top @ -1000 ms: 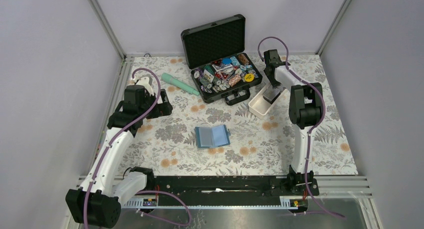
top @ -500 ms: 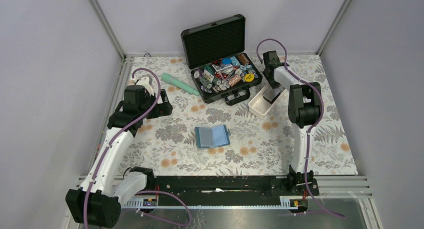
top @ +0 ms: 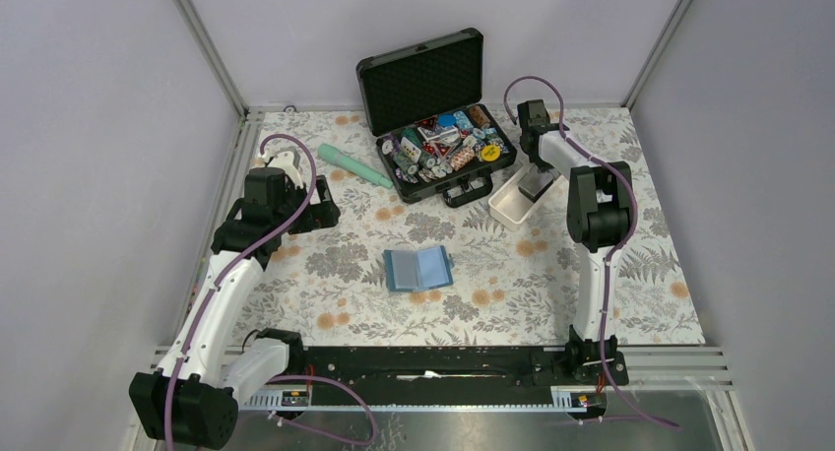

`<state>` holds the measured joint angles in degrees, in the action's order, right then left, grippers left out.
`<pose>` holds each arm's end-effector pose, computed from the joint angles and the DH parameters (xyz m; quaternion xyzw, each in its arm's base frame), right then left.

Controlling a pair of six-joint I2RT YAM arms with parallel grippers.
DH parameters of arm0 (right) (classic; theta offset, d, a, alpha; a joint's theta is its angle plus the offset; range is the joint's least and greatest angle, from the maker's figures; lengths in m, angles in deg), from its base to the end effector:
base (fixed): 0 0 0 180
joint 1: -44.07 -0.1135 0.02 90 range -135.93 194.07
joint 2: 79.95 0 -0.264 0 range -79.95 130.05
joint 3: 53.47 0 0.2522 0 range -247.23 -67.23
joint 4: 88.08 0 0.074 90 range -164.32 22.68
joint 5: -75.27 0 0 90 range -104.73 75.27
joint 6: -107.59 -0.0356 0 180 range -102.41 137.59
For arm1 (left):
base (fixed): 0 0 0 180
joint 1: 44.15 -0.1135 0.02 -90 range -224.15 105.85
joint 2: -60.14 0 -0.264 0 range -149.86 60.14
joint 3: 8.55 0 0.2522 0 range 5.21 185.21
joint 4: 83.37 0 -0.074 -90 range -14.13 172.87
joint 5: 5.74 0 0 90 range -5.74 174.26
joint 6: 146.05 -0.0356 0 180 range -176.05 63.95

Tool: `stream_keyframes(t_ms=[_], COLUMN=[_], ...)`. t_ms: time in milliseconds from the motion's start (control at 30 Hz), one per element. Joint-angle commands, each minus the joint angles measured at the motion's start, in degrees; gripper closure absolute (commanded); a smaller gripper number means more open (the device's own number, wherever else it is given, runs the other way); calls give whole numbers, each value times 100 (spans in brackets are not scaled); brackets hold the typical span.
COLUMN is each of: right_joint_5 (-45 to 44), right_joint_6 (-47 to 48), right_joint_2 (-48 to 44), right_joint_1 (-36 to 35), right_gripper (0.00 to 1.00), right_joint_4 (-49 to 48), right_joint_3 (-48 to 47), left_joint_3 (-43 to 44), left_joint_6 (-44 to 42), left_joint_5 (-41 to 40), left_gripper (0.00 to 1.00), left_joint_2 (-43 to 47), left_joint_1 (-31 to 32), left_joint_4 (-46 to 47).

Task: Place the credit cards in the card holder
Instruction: Pick up the credit card from the storage box.

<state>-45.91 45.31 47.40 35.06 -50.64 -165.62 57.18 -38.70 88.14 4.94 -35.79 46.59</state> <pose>0.4838 0.0581 0.1742 -0.2058 0.8931 -0.3014 0.2630 0.1993 -0.0317 0.3067 -0.0565 0.9023 -0.1247 0.4087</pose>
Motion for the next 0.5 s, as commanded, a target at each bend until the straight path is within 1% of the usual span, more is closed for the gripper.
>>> stream_keyframes(t_ms=[0,467], right_joint_5=[-16,-107], right_joint_6=[-5,66], right_joint_2=[104,18], right_joint_1=[31,31], right_gripper=[62,86], right_joint_4=[-47,-79], right_joint_3=[-5,-74], left_joint_3=[-2,-2], left_joint_6=[-82,-82], left_joint_5=[67,71], left_gripper=[1,1], left_joint_2=[71,84], left_joint_1=[-29,-27], left_joint_4=[270,270])
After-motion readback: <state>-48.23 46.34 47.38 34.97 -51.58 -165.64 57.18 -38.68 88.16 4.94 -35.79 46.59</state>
